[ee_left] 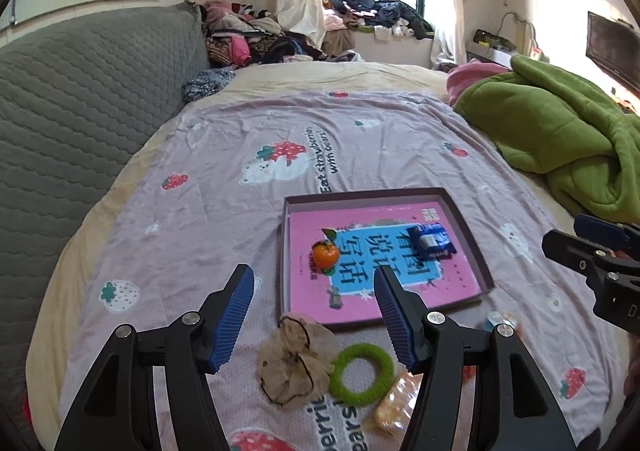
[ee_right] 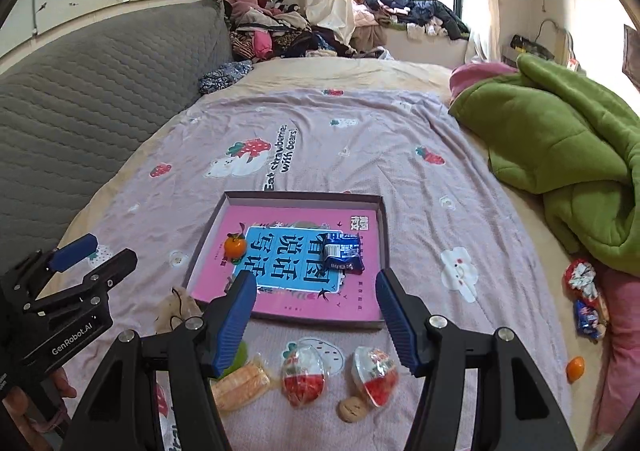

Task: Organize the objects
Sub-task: 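Raise both grippers and pull them back from the tray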

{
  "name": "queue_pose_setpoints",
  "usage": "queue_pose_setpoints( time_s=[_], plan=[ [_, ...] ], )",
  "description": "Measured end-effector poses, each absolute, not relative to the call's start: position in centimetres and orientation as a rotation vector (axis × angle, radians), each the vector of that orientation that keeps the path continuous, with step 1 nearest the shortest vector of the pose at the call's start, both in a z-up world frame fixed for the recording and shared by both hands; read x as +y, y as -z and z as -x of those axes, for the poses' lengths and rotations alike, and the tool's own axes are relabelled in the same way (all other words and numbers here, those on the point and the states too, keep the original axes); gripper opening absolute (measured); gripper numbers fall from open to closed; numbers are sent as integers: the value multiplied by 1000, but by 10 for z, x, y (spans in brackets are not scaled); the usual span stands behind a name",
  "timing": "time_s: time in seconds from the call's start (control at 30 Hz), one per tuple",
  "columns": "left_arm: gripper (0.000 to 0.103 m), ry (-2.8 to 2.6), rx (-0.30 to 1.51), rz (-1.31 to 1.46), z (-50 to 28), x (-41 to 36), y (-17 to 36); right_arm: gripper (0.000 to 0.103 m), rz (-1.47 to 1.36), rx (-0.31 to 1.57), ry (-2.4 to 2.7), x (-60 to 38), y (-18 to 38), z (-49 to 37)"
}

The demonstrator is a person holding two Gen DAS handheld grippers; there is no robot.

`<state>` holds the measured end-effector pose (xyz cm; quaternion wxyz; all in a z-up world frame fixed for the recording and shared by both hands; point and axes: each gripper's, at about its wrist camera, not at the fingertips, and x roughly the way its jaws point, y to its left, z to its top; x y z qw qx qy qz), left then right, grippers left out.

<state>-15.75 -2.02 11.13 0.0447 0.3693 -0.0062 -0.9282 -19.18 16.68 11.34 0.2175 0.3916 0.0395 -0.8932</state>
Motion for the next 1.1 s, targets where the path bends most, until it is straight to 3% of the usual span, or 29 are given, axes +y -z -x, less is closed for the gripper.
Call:
queue_pose_setpoints(
  time_s=[1.1],
  plan=[
    [64, 2856, -49, -1078, 70, 14, -122, 62, -1015, 106, 2445, 211, -119, 111]
  ],
)
